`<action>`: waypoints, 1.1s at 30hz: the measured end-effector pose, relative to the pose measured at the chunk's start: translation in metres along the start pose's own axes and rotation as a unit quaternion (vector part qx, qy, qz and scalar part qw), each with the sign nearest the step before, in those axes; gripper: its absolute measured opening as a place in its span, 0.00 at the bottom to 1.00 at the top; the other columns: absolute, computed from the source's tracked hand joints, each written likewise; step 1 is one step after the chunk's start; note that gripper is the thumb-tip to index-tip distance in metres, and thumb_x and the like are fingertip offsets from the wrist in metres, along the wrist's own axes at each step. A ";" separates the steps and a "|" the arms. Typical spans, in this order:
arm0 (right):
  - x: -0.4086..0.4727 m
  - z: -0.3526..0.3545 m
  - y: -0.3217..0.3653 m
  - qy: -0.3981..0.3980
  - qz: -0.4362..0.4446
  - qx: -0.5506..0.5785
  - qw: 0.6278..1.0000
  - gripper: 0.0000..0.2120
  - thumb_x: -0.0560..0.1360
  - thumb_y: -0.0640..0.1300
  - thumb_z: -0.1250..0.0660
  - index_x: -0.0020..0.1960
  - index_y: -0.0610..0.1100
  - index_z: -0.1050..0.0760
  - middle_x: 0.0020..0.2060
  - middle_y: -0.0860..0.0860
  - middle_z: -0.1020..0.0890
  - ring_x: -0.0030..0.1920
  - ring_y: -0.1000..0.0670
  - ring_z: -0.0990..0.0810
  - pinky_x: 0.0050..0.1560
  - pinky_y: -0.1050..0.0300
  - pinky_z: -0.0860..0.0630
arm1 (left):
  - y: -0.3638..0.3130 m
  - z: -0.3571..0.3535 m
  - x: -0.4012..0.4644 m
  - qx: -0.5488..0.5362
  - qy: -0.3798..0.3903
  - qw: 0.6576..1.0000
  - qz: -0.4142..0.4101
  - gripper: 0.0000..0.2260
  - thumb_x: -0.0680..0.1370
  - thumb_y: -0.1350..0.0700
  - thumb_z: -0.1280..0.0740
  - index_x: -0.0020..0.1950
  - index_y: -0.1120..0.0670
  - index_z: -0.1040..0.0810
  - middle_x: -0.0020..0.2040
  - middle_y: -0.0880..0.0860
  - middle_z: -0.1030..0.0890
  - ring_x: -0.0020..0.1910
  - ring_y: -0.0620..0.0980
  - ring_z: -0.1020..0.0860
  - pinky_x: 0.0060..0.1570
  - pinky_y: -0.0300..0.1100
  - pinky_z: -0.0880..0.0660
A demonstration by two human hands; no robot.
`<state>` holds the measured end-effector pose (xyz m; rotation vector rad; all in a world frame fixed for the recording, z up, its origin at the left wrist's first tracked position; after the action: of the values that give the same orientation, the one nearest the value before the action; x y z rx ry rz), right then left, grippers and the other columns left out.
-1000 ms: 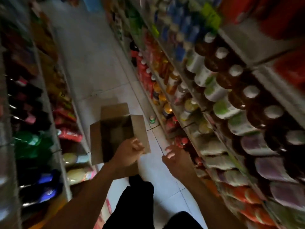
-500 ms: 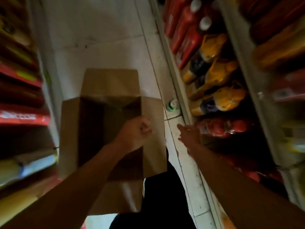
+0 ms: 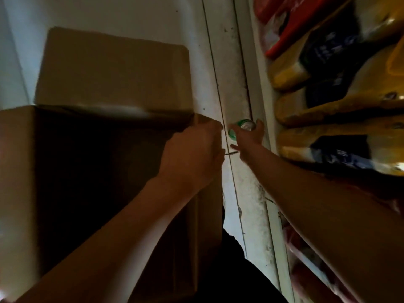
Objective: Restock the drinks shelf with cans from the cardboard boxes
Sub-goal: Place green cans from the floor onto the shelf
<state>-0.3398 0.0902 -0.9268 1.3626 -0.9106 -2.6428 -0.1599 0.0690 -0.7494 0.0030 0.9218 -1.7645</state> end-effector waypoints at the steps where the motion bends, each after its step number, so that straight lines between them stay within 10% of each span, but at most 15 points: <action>1: 0.005 0.000 0.001 -0.014 0.013 -0.005 1.000 0.39 0.66 0.42 0.21 0.72 0.54 0.35 0.65 0.46 0.28 0.60 0.38 0.24 0.39 0.43 0.16 | -0.004 -0.002 0.001 0.010 0.000 1.000 -0.007 0.20 0.78 0.50 0.33 0.70 0.47 0.29 0.62 0.47 0.21 0.58 0.47 0.21 0.56 0.41 0.26; 12: -0.080 0.060 0.015 0.039 0.026 0.052 0.998 0.20 0.69 0.39 0.23 0.59 0.42 0.23 0.56 0.43 0.21 0.47 0.43 0.17 0.34 0.52 0.17 | 0.002 0.013 -0.004 -0.012 0.050 0.998 0.027 0.19 0.76 0.49 0.29 0.65 0.48 0.27 0.60 0.49 0.20 0.56 0.51 0.21 0.51 0.42 0.26; 21: -0.290 0.158 0.100 0.089 0.052 0.091 0.990 0.14 0.71 0.45 0.23 0.54 0.43 0.21 0.45 0.45 0.17 0.30 0.48 0.15 0.29 0.57 0.20 | -0.087 0.084 -0.072 -0.077 0.116 0.989 -0.056 0.48 0.61 0.51 0.18 0.76 0.49 0.39 0.71 0.50 0.31 0.67 0.47 0.30 0.61 0.36 0.33; 27: -0.473 0.269 0.157 0.075 0.149 0.039 0.985 0.14 0.68 0.55 0.23 0.46 0.48 0.18 0.38 0.46 0.15 0.28 0.49 0.17 0.28 0.58 0.22 | -0.198 0.183 -0.195 -0.127 0.075 0.976 -0.161 0.26 0.60 0.54 0.18 0.56 0.53 0.20 0.47 0.48 0.16 0.45 0.42 0.18 0.47 0.41 0.20; 33: -0.648 0.404 0.157 0.015 0.281 -0.040 0.959 0.29 0.58 0.57 0.18 0.54 0.53 0.24 0.41 0.57 0.17 0.41 0.62 0.18 0.41 0.60 0.20 | -0.315 0.240 -0.341 -0.210 0.099 0.957 -0.176 0.25 0.59 0.59 0.18 0.53 0.49 0.19 0.46 0.47 0.14 0.47 0.43 0.16 0.46 0.46 0.18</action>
<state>-0.2814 0.3397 -0.1902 0.9418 -0.9931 -2.1904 -0.1753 0.2388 -0.2559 -0.2785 1.5051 -1.8773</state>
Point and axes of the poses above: each hand's wrist, its own x-axis towards the middle knuckle, its own z-axis out of the back of the hand, y = z × x, the point moved 4 cm from there along x, towards the middle knuckle
